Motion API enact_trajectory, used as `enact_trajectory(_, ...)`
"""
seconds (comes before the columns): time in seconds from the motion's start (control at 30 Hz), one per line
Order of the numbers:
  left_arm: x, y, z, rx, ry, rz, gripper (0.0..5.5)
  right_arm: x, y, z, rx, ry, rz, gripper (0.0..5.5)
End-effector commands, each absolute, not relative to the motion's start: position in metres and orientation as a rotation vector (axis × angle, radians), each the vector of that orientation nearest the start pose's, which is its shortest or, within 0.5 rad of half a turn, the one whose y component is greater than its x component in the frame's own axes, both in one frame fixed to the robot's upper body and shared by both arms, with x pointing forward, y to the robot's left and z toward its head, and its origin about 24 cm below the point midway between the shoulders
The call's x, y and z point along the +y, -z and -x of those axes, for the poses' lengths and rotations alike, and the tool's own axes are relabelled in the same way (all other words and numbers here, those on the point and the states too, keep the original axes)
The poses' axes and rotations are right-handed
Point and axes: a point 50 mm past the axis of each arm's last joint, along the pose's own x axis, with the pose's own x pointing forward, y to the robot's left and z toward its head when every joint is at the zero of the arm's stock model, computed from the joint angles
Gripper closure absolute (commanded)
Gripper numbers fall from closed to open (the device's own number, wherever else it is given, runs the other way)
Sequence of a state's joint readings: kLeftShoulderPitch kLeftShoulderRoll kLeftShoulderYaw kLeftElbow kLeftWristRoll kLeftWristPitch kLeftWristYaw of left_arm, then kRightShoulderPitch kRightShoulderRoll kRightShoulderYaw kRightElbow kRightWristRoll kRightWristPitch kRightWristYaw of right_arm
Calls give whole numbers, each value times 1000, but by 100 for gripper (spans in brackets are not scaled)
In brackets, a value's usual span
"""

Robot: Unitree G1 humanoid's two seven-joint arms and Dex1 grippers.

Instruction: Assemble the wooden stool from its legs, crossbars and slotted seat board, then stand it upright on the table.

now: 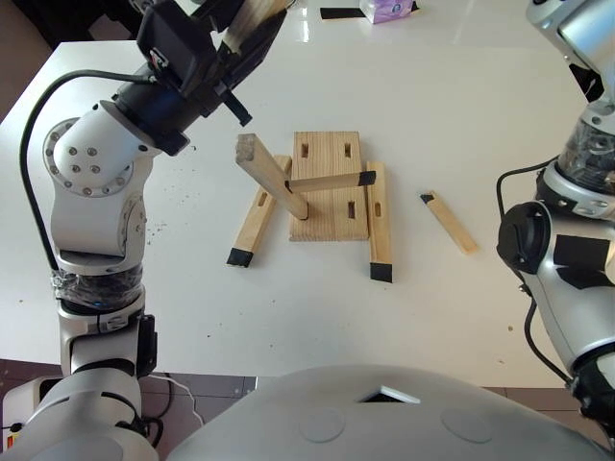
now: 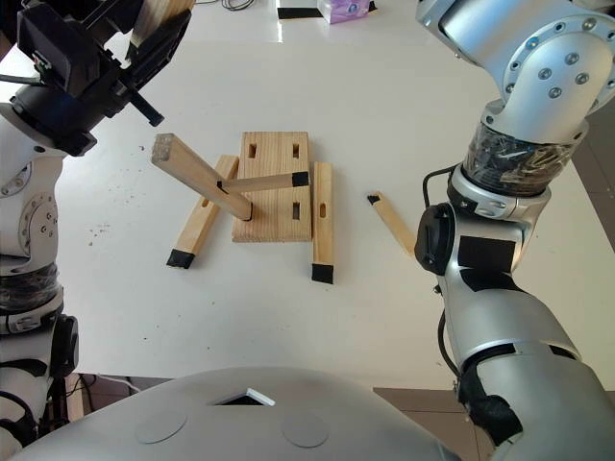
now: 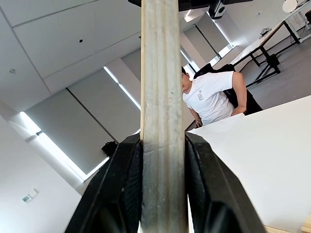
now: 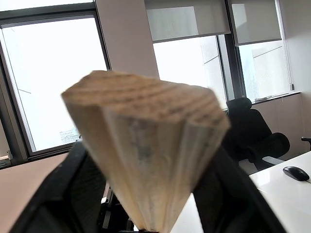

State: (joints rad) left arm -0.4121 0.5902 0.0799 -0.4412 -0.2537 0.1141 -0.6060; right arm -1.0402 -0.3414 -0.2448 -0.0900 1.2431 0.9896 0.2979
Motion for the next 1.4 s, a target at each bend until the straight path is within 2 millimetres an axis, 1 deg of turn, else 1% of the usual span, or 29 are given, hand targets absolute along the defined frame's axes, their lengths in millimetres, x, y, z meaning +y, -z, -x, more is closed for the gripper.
enact_trajectory(0.03,164,-250,-256,-633,683,-607,441,-105,-336,-285,-230,-1237,-492,341)
enact_trajectory(0.2,165,-252,-258,-660,641,-643,441,-106,-335,-284,-225,-1208,-560,341)
enact_trajectory(0.3,167,-252,-261,-659,607,-619,441,-108,-335,-285,-225,-1171,-575,343)
enact_trajectory(0.4,169,-250,-264,-620,610,-591,441,-110,-334,-286,-222,-1149,-578,344)
enact_trajectory(0.43,169,-248,-264,-592,629,-576,404,-111,-332,-287,-220,-1145,-577,344)
enact_trajectory(0.47,169,-246,-264,-565,647,-564,401,-111,-331,-289,-219,-1142,-576,344)
enact_trajectory(0.57,169,-242,-264,-529,676,-551,351,-112,-327,-293,-217,-1137,-579,346)
enact_trajectory(0.67,171,-246,-265,-552,623,-530,308,-115,-325,-298,-226,-1117,-611,346)
enact_trajectory(0.73,177,-244,-268,-528,598,-493,288,-119,-326,-301,-250,-1093,-625,346)
enact_trajectory(0.83,201,-232,-269,-423,586,-332,238,-131,-328,-308,-295,-1041,-606,346)
enact_trajectory(0.87,207,-225,-267,-386,608,-267,224,-136,-329,-310,-317,-1029,-585,346)
enact_trajectory(0.9,211,-216,-263,-345,639,-202,219,-142,-329,-311,-344,-1018,-551,346)
enact_trajectory(0.93,213,-203,-256,-289,689,-163,219,-151,-326,-314,-366,-1011,-502,346)
enact_trajectory(1.0,216,-184,-246,-208,743,-114,219,-154,-324,-310,-383,-1013,-395,346)
enact_trajectory(1.07,227,-177,-248,-184,651,-71,219,-158,-316,-305,-367,-1038,-288,346)
enact_trajectory(1.1,233,-178,-251,-199,596,-41,219,-161,-310,-305,-350,-1051,-248,346)
enact_trajectory(1.17,241,-189,-259,-281,474,68,219,-169,-293,-298,-295,-1093,-128,346)
enact_trajectory(1.23,246,-192,-268,-324,336,207,219,-175,-270,-287,-205,-1159,13,346)
enact_trajectory(1.27,249,-188,-273,-311,252,225,219,-179,-260,-284,-156,-1183,60,346)
enact_trajectory(1.33,256,-173,-284,-230,80,231,219,-187,-244,-278,-84,-1221,142,346)
enact_trajectory(1.4,263,-163,-287,-190,-37,269,219,-194,-238,-275,-50,-1242,175,346)
